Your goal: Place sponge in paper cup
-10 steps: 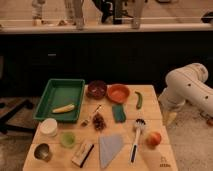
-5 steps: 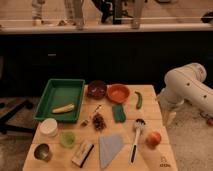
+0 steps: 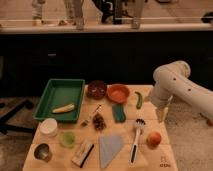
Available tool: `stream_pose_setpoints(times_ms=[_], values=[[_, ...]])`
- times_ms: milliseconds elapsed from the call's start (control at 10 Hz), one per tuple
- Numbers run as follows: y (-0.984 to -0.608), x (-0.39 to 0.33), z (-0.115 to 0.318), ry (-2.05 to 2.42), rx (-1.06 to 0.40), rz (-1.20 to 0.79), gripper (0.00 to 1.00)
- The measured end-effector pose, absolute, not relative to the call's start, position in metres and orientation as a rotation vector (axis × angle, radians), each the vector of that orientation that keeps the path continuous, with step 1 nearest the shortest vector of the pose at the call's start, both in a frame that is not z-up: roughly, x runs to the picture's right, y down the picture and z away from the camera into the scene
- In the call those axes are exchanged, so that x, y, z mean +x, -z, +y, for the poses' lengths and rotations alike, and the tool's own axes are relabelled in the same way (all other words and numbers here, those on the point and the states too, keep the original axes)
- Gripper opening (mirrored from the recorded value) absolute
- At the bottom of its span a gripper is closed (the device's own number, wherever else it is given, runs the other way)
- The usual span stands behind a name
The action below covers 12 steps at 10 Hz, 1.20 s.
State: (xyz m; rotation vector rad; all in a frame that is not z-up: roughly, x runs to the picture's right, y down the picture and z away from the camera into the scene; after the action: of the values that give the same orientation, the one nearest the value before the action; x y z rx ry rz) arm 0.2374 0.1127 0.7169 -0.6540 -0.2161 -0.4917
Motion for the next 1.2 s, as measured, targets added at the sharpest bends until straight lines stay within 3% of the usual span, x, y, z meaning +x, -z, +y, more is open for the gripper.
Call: stream_pose_setpoints(times_ms=[800,1200], values=[[-0.725,0.213,0.118,0.681,-0.677,-0.305,0.80],[-0.733,0.193,0.128,1.026,-0.559,-0.340,0.80]])
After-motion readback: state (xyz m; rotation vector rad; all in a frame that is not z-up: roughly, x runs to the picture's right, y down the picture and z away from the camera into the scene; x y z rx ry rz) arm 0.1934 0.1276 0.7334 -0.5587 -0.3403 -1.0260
